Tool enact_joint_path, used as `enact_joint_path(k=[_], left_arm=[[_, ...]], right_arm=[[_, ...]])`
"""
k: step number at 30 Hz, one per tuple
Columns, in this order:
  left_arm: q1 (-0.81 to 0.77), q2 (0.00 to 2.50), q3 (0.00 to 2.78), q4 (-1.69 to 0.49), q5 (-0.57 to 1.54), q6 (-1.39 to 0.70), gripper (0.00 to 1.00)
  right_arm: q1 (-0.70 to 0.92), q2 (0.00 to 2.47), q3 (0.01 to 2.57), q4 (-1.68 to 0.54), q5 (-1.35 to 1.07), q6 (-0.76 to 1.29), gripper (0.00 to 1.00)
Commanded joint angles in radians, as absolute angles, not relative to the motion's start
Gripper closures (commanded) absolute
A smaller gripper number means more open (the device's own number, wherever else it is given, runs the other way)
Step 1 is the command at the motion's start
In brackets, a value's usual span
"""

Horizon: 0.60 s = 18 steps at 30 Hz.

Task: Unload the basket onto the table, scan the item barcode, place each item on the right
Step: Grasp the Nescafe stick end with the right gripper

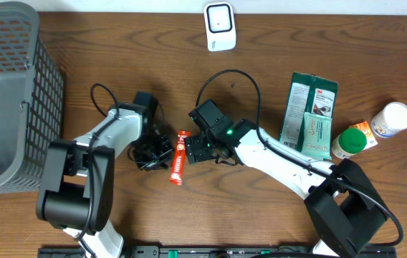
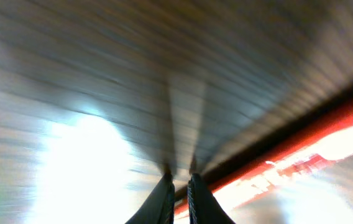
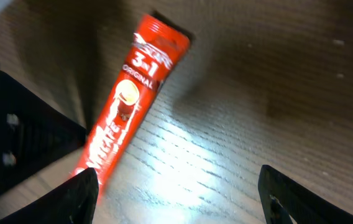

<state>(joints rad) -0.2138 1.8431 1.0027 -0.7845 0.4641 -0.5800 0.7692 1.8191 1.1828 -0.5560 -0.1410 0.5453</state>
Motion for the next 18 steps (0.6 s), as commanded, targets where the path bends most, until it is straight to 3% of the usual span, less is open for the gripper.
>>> enact_joint_path(k=[1,5,7,10,18], left_arm=[[-0.276,1.889,0.973,-0.733,0.622,-0.585,0.87],[-0.310,1.889,0.973,-0.678,0.616,-0.585,0.87],[-0.289,1.887,0.980,-0.672,0.577,-0.585,0.93],[-0.217,1.852,0.990,-0.696,0.512,-0.577,0.93],[-0.001,1.618,0.990,-0.759,0.313,-0.535,0.92]], right_arm=[[0.773,1.827,1.176,-0.572,-0.140,0.564,0.22],[0.773,1.827,1.176,-0.561,-0.140,0.564,0.20],[0.774,1.827,1.176,-0.560,-0.133,0.519,0.20],[0.771,1.826,1.176,-0.564,-0.129,0.453,0.21],[0.772,1.826,1.264,-0.617,-0.147,0.279,0.36]])
